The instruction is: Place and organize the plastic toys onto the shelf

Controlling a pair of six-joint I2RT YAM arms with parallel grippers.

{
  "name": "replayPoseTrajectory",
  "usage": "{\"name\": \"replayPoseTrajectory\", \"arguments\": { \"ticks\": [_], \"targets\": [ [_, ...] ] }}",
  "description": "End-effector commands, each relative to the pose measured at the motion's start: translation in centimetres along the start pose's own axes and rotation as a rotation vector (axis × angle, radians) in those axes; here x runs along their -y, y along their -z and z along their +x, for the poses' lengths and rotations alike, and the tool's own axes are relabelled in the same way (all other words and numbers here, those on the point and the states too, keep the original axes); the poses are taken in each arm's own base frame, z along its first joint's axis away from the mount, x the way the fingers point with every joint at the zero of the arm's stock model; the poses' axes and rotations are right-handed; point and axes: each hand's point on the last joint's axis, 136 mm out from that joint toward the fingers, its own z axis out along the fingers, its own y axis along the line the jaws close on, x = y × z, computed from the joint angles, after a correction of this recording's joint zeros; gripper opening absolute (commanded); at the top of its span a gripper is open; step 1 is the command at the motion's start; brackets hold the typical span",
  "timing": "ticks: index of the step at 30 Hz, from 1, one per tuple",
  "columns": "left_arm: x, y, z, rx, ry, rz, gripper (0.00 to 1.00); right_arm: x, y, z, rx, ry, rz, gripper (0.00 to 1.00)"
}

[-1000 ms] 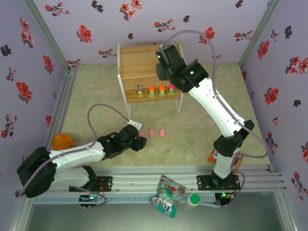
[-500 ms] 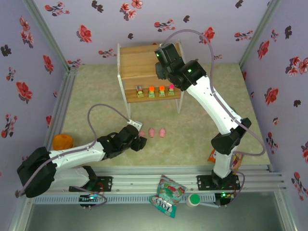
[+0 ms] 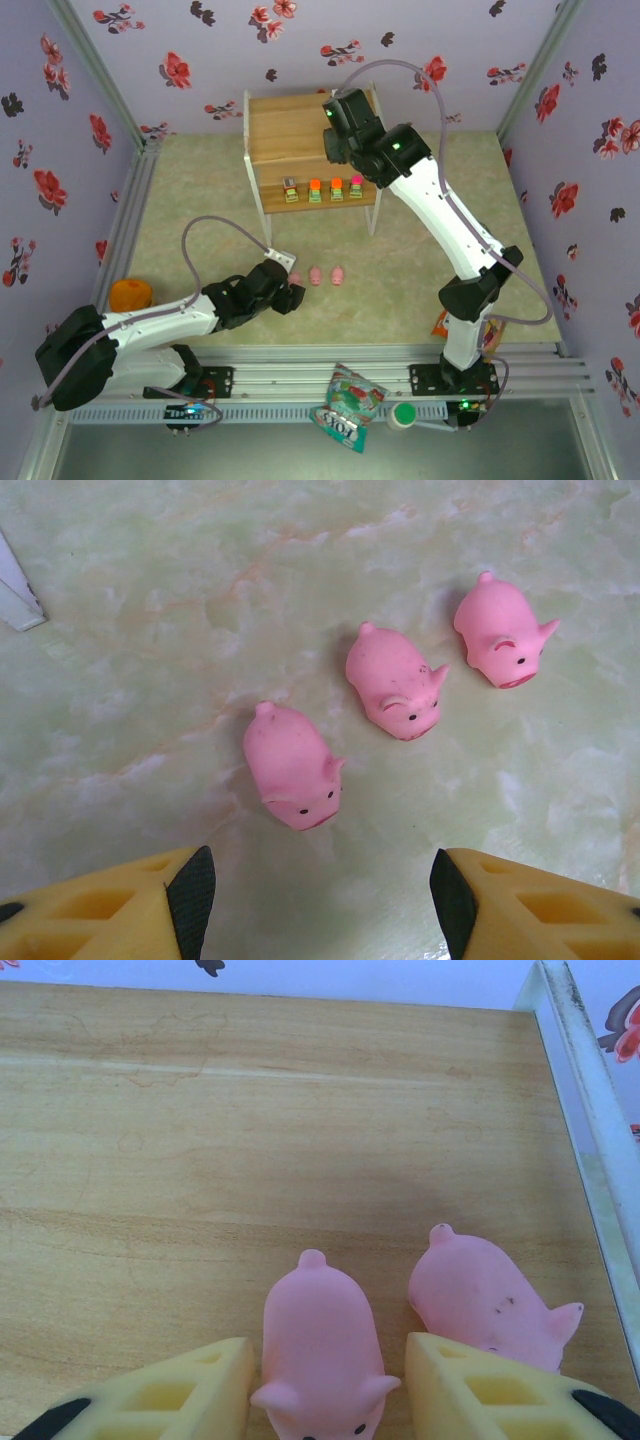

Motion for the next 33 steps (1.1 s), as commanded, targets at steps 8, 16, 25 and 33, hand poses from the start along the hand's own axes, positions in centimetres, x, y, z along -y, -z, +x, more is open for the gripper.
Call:
{"name": "replayPoseTrajectory", "arguments": {
  "ticks": [8, 16, 25, 33],
  "targets": [
    [-0.1, 0.6, -1.0, 0.025, -0.022, -0.016, 0.64, 1.3, 3.0, -1.8, 0.06, -0.002, 0.007, 0.45],
    [-0.2, 0.6, -1.0, 0.026, -0.02, -0.02, 0.64, 1.3, 5.5, -2.1, 0.105, 0.012, 0.014, 0.46],
    [-0.4, 0.6, -0.9, 0.029, -0.018, -0.034, 0.64, 1.9, 7.7, -0.9, 0.129, 0.011, 0.019, 0.46],
    [-1.0, 0.6, -0.8, 0.029, 0.012, -0.068, 0.64, 2.5, 9.1, 2.9, 0.117, -0.013, -0.002, 0.45]
  ]
}}
